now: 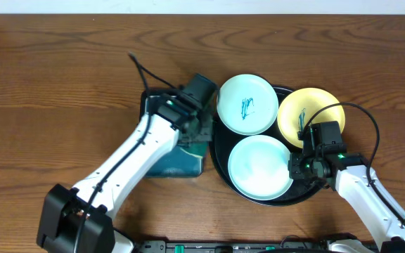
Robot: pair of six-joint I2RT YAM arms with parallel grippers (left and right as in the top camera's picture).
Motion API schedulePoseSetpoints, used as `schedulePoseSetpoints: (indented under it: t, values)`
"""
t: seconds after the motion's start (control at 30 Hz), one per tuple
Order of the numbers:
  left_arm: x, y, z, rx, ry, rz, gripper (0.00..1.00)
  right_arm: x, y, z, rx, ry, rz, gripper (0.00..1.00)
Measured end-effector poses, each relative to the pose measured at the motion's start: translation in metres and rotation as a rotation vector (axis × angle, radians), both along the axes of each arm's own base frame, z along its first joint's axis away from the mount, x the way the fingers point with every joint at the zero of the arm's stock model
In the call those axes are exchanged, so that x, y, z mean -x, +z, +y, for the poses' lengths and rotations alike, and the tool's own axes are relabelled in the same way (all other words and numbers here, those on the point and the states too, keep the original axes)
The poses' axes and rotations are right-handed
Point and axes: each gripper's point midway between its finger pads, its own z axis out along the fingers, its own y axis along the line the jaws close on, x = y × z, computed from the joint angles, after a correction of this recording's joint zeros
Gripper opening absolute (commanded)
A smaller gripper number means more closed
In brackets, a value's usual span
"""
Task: Clean dirty plates on tray and stack at the side
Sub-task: 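Move the sponge back over the water tray with the left gripper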
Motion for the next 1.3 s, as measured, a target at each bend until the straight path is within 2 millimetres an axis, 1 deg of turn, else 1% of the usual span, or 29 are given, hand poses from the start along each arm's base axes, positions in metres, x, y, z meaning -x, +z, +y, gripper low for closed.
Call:
schedulePoseSetpoints:
  t: [0.17, 0.27, 0.33, 0.4, 0.43, 0.47, 0.53, 0.57, 0.63, 0.7, 0.87, 0.9, 0.93, 0.97, 1.03, 1.1, 1.2, 1.23, 1.3]
  values:
    - [-0.016, -0.002, 0.031, -0.045, 0.087, -0.021, 0.08, 0.001, -0.002, 0.0, 0.001, 0.001, 0.009, 0.4]
    - [-0.018, -0.008, 0.048, -0.061, 0.13, -0.009, 0.08, 0.002, -0.007, 0.0, 0.003, 0.001, 0.026, 0.43]
    - [-0.018, -0.012, 0.058, -0.073, 0.156, 0.001, 0.08, 0.002, -0.013, 0.0, 0.005, 0.0, 0.044, 0.49]
    - [-0.018, -0.017, 0.068, -0.084, 0.181, 0.013, 0.08, 0.0, -0.012, 0.001, -0.002, 0.0, 0.042, 0.54]
    - [-0.018, -0.02, 0.072, -0.088, 0.192, 0.018, 0.08, -0.001, -0.013, 0.002, -0.007, 0.001, 0.042, 0.57]
    - [-0.018, -0.022, 0.075, -0.092, 0.202, 0.025, 0.08, -0.002, -0.012, 0.003, -0.014, 0.0, 0.041, 0.64]
    - [-0.017, -0.027, 0.082, -0.1, 0.218, 0.042, 0.08, -0.004, -0.011, 0.006, -0.025, 0.001, 0.035, 0.71]
    - [-0.017, -0.03, 0.084, -0.103, 0.226, 0.05, 0.08, -0.006, -0.01, 0.006, -0.03, 0.003, 0.031, 0.77]
    - [-0.017, -0.034, 0.088, -0.108, 0.235, 0.061, 0.08, -0.008, -0.009, 0.008, -0.037, 0.002, 0.023, 0.98]
    - [-0.018, -0.036, 0.09, -0.111, 0.24, 0.068, 0.08, -0.012, -0.006, 0.012, -0.054, 0.013, 0.01, 0.99]
    - [-0.018, -0.037, 0.09, -0.112, 0.242, 0.071, 0.08, -0.016, -0.006, 0.01, -0.044, 0.012, -0.005, 0.99]
    - [-0.018, -0.037, 0.09, -0.112, 0.242, 0.071, 0.08, -0.016, -0.006, 0.01, -0.044, 0.012, -0.005, 0.97]
    - [-0.018, -0.037, 0.09, -0.112, 0.242, 0.07, 0.08, -0.016, -0.006, 0.01, -0.043, 0.013, -0.005, 0.87]
    - [-0.018, -0.037, 0.09, -0.112, 0.242, 0.07, 0.08, -0.016, -0.006, 0.009, -0.036, 0.015, -0.005, 0.76]
    - [-0.018, -0.037, 0.09, -0.112, 0.242, 0.07, 0.08, -0.015, -0.009, 0.005, -0.013, 0.012, -0.002, 0.47]
    - [-0.018, -0.037, 0.09, -0.112, 0.242, 0.07, 0.08, -0.014, -0.011, 0.003, -0.007, 0.007, 0.008, 0.24]
    - [-0.018, -0.037, 0.09, -0.112, 0.242, 0.07, 0.08, -0.01, -0.015, 0.003, -0.005, 0.01, 0.024, 0.04]
    - [-0.018, -0.037, 0.09, -0.112, 0.242, 0.07, 0.08, -0.009, -0.015, 0.003, -0.007, 0.008, 0.03, 0.01]
    - [-0.018, -0.037, 0.09, -0.112, 0.242, 0.07, 0.08, -0.007, -0.014, 0.007, -0.031, 0.009, 0.036, 0.01]
